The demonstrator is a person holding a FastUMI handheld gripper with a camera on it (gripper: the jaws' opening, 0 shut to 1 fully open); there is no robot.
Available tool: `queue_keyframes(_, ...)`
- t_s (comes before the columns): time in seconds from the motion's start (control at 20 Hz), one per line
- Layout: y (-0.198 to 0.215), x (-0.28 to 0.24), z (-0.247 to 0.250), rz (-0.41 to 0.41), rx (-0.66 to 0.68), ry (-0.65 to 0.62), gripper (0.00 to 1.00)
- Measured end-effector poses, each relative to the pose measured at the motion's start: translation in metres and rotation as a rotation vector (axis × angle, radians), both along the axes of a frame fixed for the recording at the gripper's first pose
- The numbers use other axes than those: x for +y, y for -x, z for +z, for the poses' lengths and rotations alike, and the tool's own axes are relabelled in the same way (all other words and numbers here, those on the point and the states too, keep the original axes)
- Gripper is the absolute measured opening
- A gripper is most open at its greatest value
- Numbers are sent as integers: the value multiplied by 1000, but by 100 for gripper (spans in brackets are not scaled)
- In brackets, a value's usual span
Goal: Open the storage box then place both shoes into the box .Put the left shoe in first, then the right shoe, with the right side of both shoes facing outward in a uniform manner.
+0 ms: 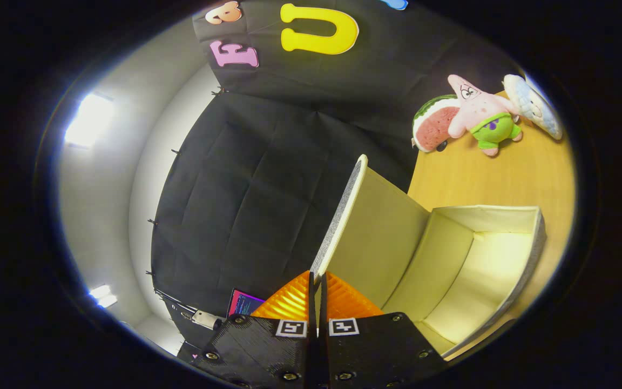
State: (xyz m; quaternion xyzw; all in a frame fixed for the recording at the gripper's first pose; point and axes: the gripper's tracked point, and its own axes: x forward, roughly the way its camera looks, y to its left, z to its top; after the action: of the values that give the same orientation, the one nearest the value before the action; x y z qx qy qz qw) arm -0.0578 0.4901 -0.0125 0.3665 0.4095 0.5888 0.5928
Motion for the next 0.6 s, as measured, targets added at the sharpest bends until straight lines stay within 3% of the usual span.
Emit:
queue_keyframes(0.3, 15, 86, 1, 58, -39, 49, 1)
queue_keyframes(0.6, 33, 148, -31, 94, -56, 147, 1)
